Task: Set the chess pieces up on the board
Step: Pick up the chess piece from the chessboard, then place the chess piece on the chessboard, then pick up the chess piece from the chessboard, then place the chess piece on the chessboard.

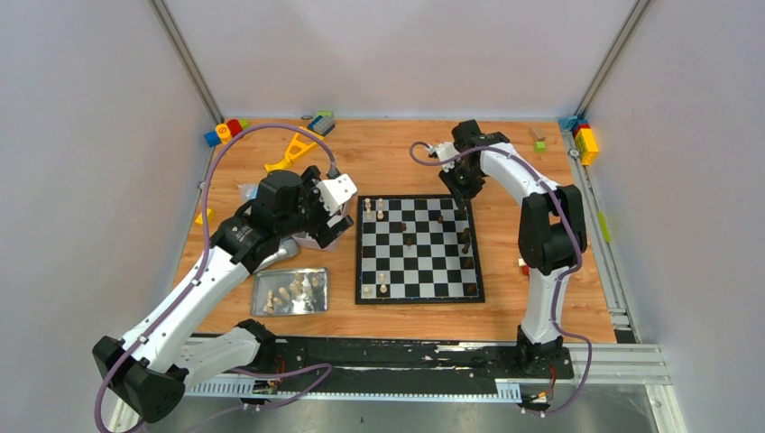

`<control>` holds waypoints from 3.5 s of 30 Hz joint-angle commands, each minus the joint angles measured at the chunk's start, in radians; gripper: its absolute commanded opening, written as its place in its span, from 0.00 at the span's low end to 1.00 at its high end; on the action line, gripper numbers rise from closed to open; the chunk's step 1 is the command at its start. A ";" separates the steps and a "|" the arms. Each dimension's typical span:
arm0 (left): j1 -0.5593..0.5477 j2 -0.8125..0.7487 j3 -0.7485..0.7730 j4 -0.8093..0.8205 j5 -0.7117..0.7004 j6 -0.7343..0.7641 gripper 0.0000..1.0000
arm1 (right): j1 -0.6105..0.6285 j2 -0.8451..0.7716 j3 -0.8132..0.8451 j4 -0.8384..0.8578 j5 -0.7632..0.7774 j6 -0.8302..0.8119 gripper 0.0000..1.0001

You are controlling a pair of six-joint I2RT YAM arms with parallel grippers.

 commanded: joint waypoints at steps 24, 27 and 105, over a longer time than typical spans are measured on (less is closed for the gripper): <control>0.004 0.009 0.009 0.027 0.013 0.012 1.00 | -0.017 0.155 0.174 0.011 0.031 0.012 0.16; 0.005 0.007 0.009 0.026 0.014 0.011 1.00 | -0.018 0.146 0.186 0.014 0.029 0.020 0.29; 0.004 -0.022 -0.004 0.024 0.014 0.008 1.00 | 0.055 0.115 0.153 0.085 0.007 0.054 0.52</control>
